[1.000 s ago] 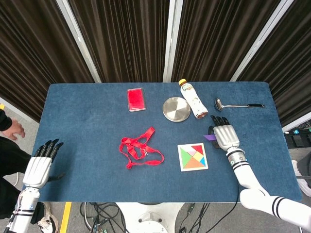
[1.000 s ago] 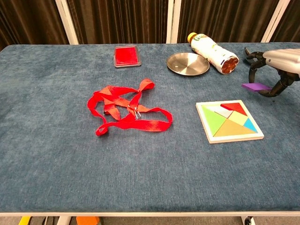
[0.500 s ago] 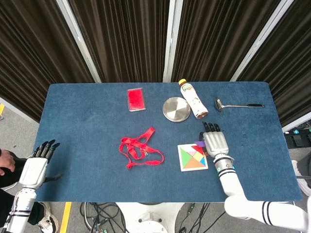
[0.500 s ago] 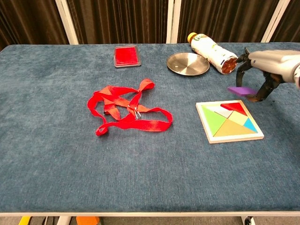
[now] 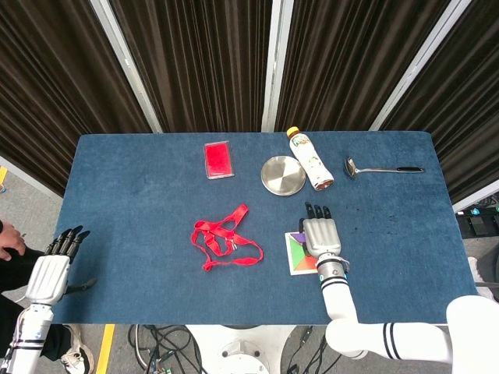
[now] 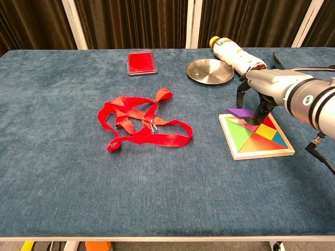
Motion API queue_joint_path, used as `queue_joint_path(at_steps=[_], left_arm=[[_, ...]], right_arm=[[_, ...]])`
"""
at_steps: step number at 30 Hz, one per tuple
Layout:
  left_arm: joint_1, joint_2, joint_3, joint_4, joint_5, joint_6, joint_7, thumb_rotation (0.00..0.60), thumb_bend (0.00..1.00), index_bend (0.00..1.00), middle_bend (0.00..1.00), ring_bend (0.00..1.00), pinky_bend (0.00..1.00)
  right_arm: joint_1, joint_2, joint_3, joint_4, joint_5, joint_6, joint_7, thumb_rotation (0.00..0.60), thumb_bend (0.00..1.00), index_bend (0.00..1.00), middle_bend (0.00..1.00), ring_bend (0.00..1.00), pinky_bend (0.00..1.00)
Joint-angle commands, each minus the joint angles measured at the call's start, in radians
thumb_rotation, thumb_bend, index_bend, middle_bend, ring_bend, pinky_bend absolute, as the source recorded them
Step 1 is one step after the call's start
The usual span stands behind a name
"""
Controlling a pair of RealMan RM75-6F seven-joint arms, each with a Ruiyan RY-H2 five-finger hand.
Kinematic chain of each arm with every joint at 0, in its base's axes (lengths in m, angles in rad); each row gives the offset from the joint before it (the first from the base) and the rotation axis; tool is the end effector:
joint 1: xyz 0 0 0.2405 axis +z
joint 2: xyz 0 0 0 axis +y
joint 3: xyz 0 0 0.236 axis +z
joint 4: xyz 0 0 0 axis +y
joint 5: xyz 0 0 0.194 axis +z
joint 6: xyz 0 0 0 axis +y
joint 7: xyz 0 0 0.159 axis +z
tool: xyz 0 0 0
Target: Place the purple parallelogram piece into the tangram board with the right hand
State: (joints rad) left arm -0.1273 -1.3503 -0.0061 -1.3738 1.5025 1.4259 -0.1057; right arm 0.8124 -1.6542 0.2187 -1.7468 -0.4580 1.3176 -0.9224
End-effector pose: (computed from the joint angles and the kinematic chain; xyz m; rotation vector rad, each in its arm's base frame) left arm -0.3051 0.1986 0.0991 -1.4276 -1.0309 -0.9433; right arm -0.1252 -0.3090 -0.0198 1.6504 -1.0918 0.5244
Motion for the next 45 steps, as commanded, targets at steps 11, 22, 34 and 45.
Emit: queue_joint_path(at_steps=[11,22,34,45], left_arm=[[0.004,-0.005,0.000,0.021,0.005,0.005,-0.027,0.600,0.06,0.11,0.04,0.00,0.15],[0.004,-0.002,0.000,0.023,0.007,0.003,-0.027,0.600,0.06,0.11,0.04,0.00,0.15],[0.005,0.000,-0.001,0.022,0.008,0.004,-0.029,0.600,0.06,0.11,0.04,0.00,0.15],[0.004,0.000,-0.001,0.020,0.010,0.003,-0.027,0.600,0.06,0.11,0.04,0.00,0.15]], right_arm=[[0.013,-0.041,0.007,0.041,0.031,0.031,-0.036,0.600,0.32,0.53,0.01,0.00,0.00],[0.022,-0.050,0.011,0.072,0.040,-0.005,-0.044,0.600,0.32,0.53,0.00,0.00,0.00],[0.021,-0.047,0.007,0.071,0.046,-0.010,-0.048,0.600,0.32,0.50,0.00,0.00,0.00],[0.017,-0.037,0.004,0.047,0.039,-0.004,-0.046,0.600,0.31,0.35,0.00,0.00,0.00]])
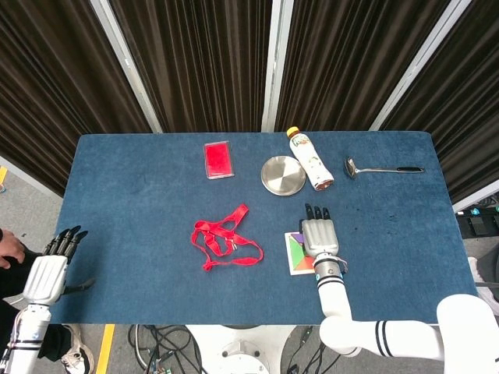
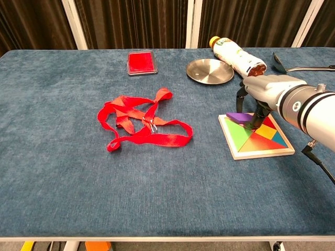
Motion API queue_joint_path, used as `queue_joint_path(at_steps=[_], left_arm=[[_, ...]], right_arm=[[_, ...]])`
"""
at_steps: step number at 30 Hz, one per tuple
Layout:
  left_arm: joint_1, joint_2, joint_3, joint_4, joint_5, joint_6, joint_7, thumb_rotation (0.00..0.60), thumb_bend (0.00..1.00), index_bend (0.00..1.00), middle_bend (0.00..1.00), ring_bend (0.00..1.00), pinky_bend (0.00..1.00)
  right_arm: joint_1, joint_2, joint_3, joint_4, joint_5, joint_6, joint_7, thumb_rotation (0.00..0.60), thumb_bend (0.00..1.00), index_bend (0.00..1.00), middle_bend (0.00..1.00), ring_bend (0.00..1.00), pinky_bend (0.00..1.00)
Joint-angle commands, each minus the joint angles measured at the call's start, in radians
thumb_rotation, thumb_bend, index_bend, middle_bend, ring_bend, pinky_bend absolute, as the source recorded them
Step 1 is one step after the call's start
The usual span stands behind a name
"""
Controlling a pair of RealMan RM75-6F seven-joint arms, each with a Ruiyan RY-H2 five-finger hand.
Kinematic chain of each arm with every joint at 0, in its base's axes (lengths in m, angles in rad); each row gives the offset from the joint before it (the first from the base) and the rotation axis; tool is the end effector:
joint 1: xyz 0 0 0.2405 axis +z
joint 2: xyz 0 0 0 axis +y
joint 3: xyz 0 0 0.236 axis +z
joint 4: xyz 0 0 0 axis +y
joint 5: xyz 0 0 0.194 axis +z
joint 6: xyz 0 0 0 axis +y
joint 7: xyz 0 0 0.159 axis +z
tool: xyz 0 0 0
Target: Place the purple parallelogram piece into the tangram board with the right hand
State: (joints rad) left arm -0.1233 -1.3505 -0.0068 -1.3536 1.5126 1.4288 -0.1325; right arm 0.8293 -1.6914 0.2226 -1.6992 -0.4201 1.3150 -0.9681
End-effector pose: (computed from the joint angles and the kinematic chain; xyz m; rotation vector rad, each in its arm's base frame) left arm -0.3081 0.1979 0.1009 -1.4266 -1.0324 -0.9518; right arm -0.1269 -0.3110 -0.0296 1.6597 -1.0733 0.4690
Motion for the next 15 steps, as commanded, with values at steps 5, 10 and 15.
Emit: queue_joint_path(at_steps=[5,10,15], left_arm=[[0.001,0.002,-0.001,0.000,-0.001,0.001,-0.001,0.600,0.06,0.11,0.04,0.00,0.15],[0.001,0.001,-0.001,0.001,-0.001,0.001,-0.002,0.600,0.06,0.11,0.04,0.00,0.15],[0.000,0.002,-0.001,0.000,0.000,0.001,-0.001,0.600,0.06,0.11,0.04,0.00,0.15]], right_arm=[[0.002,0.000,-0.001,0.002,-0.003,-0.008,0.003,0.600,0.31,0.28,0.00,0.00,0.00],[0.001,0.004,-0.008,0.000,-0.002,-0.014,0.001,0.600,0.31,0.23,0.00,0.00,0.00],[-0.001,0.014,-0.016,-0.011,-0.005,-0.018,0.001,0.600,0.31,0.17,0.00,0.00,0.00]])
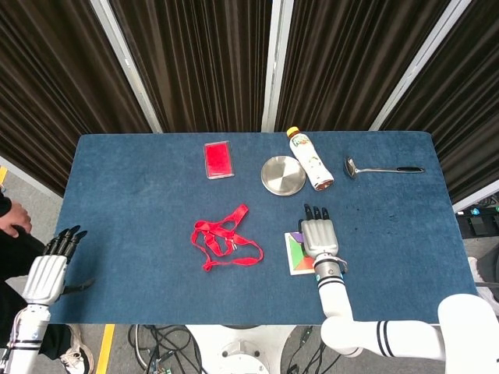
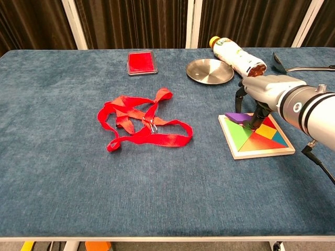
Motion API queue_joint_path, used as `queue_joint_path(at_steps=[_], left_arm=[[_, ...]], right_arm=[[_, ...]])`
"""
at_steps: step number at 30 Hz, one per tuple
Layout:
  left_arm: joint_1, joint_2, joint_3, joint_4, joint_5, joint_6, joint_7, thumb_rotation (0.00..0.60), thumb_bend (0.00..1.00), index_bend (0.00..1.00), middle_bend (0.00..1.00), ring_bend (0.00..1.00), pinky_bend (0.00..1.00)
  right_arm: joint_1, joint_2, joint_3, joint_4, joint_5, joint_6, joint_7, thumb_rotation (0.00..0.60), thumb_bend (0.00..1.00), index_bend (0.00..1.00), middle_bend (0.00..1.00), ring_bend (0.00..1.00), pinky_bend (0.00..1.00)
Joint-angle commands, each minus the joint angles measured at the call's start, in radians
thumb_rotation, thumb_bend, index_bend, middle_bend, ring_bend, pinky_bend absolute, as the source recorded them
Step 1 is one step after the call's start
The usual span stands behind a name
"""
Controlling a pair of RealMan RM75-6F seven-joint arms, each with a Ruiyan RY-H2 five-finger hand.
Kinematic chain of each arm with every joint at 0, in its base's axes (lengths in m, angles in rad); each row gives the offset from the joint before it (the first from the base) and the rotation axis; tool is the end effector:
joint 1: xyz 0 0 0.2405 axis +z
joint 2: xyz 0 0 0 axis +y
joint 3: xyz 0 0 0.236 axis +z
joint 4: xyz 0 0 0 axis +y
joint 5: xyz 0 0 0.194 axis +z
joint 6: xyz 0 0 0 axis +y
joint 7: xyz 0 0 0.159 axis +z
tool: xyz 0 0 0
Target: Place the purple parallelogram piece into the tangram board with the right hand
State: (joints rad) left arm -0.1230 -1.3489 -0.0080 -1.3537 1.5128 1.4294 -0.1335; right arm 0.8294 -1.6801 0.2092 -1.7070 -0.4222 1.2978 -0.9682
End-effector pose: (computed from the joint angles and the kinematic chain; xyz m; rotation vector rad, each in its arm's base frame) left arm -0.3082 0.1981 0.1017 -1.4255 -1.0309 -0.9525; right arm -0.1283 -0.3090 -0.0305 1.6849 -1.0684 0.4600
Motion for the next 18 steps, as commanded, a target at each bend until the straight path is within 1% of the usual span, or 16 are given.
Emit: queue_joint_path(at_steps=[1,4,8,18], left_arm=[[0.000,0.000,0.000,-0.001,0.001,0.000,0.001,0.600,0.06,0.11,0.04,0.00,0.15],[0.000,0.000,0.000,-0.002,0.001,0.000,0.002,0.600,0.06,0.11,0.04,0.00,0.15],[-0.001,0.000,0.000,-0.004,0.002,-0.001,0.005,0.600,0.06,0.11,0.04,0.00,0.15],[-0.002,0.001,-0.001,-0.006,-0.001,-0.004,0.005,0.600,0.06,0.11,0.04,0.00,0.15]], right_arm=[[-0.002,0.006,-0.004,-0.007,-0.005,-0.001,0.002,0.600,0.31,0.15,0.00,0.00,0.00],[-0.004,0.014,-0.005,-0.013,-0.011,-0.003,0.010,0.600,0.31,0.09,0.00,0.00,0.00],[-0.009,0.024,-0.010,-0.021,-0.028,-0.010,0.024,0.600,0.31,0.04,0.00,0.00,0.00],[-0.011,0.044,-0.024,-0.023,-0.073,-0.054,0.062,0.600,0.31,0.03,0.00,0.00,0.00]])
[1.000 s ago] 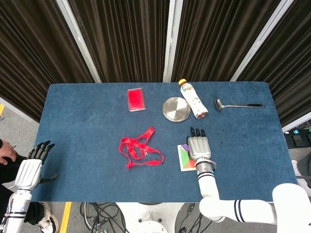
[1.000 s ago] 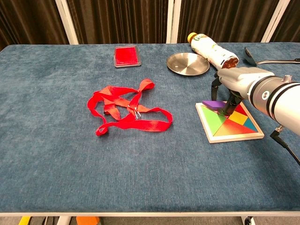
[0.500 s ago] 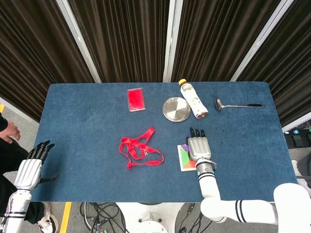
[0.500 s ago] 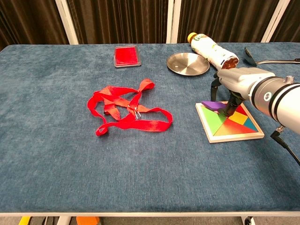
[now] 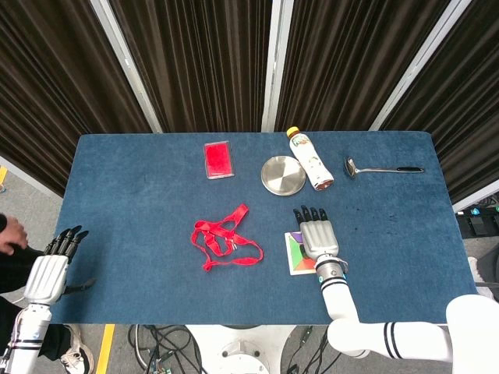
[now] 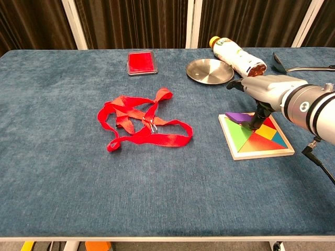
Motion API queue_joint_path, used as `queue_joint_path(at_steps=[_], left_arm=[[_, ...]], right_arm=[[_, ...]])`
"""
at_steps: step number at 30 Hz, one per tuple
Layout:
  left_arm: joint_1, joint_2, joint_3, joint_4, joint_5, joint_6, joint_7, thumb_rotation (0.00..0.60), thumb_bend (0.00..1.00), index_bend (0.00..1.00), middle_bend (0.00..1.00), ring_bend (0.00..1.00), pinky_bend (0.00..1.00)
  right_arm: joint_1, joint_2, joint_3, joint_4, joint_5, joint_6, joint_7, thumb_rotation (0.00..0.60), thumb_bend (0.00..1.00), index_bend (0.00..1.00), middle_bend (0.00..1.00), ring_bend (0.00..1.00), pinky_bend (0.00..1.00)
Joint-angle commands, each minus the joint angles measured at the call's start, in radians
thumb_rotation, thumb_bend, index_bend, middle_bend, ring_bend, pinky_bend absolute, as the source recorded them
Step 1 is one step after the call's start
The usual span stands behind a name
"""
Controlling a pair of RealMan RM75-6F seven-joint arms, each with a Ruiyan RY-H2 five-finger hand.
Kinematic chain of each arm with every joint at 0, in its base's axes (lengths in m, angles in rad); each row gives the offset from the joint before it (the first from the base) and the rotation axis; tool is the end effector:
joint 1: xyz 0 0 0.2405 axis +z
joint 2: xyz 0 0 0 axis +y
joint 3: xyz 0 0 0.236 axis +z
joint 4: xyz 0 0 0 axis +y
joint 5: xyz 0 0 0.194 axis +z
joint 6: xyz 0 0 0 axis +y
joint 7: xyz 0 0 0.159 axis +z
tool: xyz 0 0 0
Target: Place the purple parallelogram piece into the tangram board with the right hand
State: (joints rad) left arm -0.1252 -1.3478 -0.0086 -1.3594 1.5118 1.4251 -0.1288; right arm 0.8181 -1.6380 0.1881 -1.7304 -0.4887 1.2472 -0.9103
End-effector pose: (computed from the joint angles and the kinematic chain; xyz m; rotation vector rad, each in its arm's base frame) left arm -0.3072 0.1988 0.1010 -1.4284 -1.0328 -0.9511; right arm -0.1263 -0.3083 -0.0257 1.7265 -1.0649 0.5209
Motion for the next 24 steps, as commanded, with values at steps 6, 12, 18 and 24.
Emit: queue_joint_path(at_steps=[6,12,18,24], left_arm=[[-0.001,0.002,0.000,-0.004,0.000,-0.002,0.004,0.600,0.06,0.11,0.04,0.00,0.15],[-0.003,0.000,0.001,-0.006,0.000,-0.006,0.011,0.600,0.06,0.11,0.04,0.00,0.15],[-0.004,0.002,0.002,-0.010,0.000,-0.008,0.017,0.600,0.06,0.11,0.04,0.00,0.15],[-0.004,0.001,0.003,-0.008,-0.002,-0.011,0.018,0.600,0.06,0.11,0.04,0.00,0.15]], right_arm=[[0.002,0.019,-0.016,-0.004,-0.004,0.005,-0.012,0.600,0.31,0.00,0.00,0.00,0.00],[0.000,0.028,-0.025,0.005,-0.014,0.007,-0.013,0.600,0.31,0.00,0.00,0.00,0.00],[-0.004,0.027,-0.037,0.016,-0.009,-0.005,-0.007,0.600,0.31,0.00,0.00,0.00,0.00],[-0.008,0.025,-0.043,0.032,-0.003,-0.017,-0.001,0.600,0.32,0.00,0.00,0.00,0.00]])
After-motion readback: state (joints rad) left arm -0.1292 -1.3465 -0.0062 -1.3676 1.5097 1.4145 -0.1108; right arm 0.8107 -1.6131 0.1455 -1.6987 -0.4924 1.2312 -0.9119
